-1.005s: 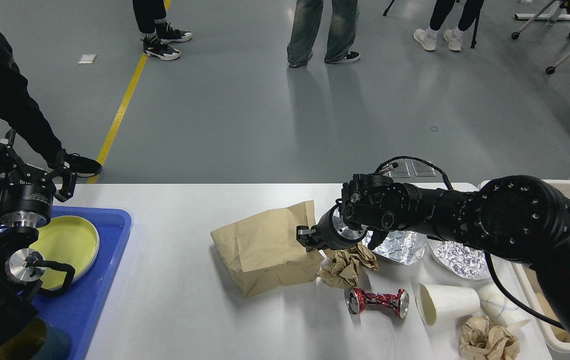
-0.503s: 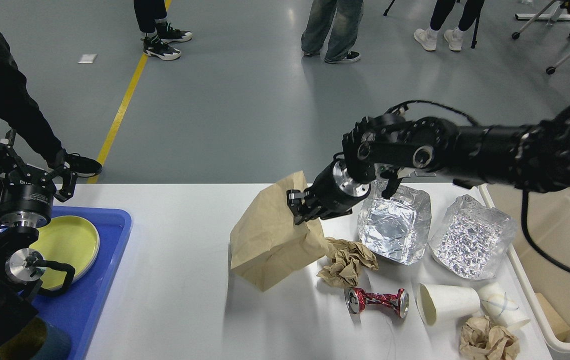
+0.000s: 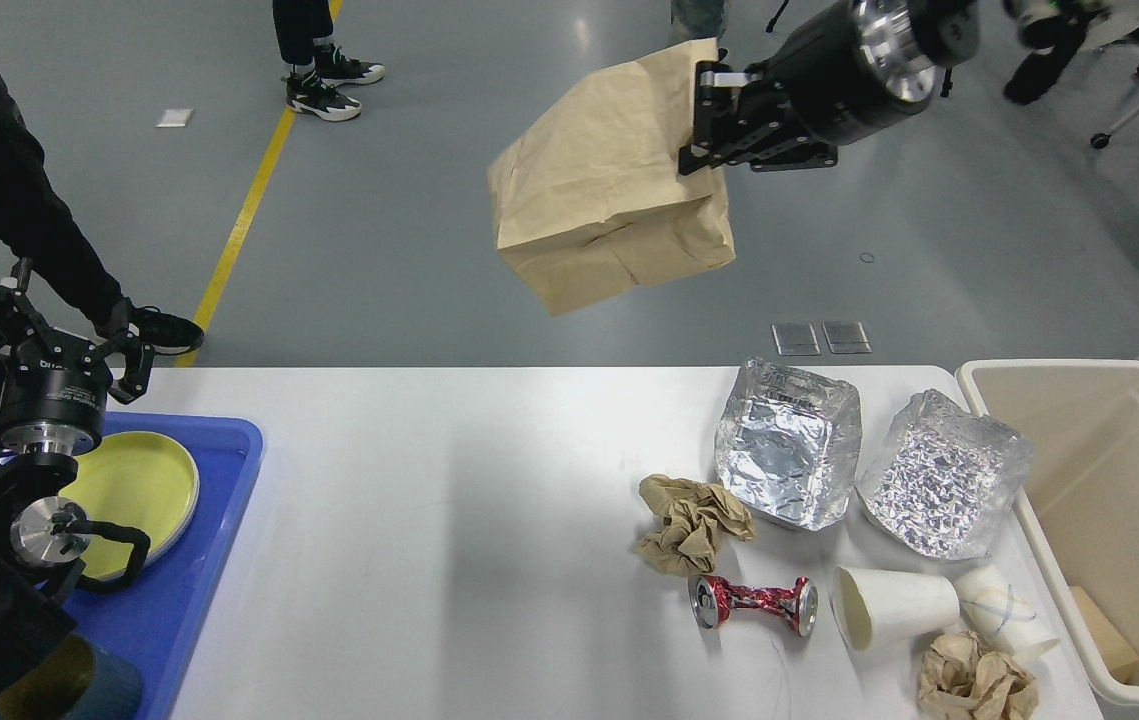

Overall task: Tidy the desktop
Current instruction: 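Lift the paper bag and carry it into the cream bin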

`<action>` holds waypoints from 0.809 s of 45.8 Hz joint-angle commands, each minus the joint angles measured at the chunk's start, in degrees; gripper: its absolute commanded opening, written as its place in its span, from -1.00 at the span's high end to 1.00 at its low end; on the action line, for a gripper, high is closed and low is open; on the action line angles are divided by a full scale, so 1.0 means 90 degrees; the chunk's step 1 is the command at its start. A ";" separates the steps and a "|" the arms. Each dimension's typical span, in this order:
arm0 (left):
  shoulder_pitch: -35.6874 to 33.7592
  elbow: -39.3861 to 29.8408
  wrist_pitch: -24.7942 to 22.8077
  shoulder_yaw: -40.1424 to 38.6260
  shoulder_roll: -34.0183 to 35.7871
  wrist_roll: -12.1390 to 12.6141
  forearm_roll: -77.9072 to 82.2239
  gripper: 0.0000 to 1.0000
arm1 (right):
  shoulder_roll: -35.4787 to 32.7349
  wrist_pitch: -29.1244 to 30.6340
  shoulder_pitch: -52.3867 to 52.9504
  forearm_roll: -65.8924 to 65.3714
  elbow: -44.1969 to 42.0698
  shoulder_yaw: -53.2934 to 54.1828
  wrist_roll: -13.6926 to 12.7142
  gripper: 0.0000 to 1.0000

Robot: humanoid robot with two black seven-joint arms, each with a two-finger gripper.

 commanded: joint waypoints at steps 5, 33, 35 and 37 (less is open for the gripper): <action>0.0010 0.0000 -0.0009 0.0000 0.0000 0.0000 0.0001 -0.93 | -0.1254 0.0001 -0.0241 -0.0078 -0.0244 -0.0176 -0.0047 1.00; 0.0001 0.0000 0.0001 0.0000 0.0000 0.0000 0.0001 -0.93 | -0.2418 -0.0994 -0.3610 0.0039 -0.2754 -0.0030 -0.0027 1.00; 0.0001 0.0000 -0.0009 0.0000 0.0000 0.0000 0.0001 -0.93 | -0.2389 -0.1325 -0.3932 0.0039 -0.2803 -0.0001 -0.0027 1.00; 0.0001 0.0000 0.0001 0.0000 0.0000 0.0000 0.0001 -0.93 | -0.2359 -0.1706 -0.4244 0.0039 -0.2813 0.0019 -0.0027 1.00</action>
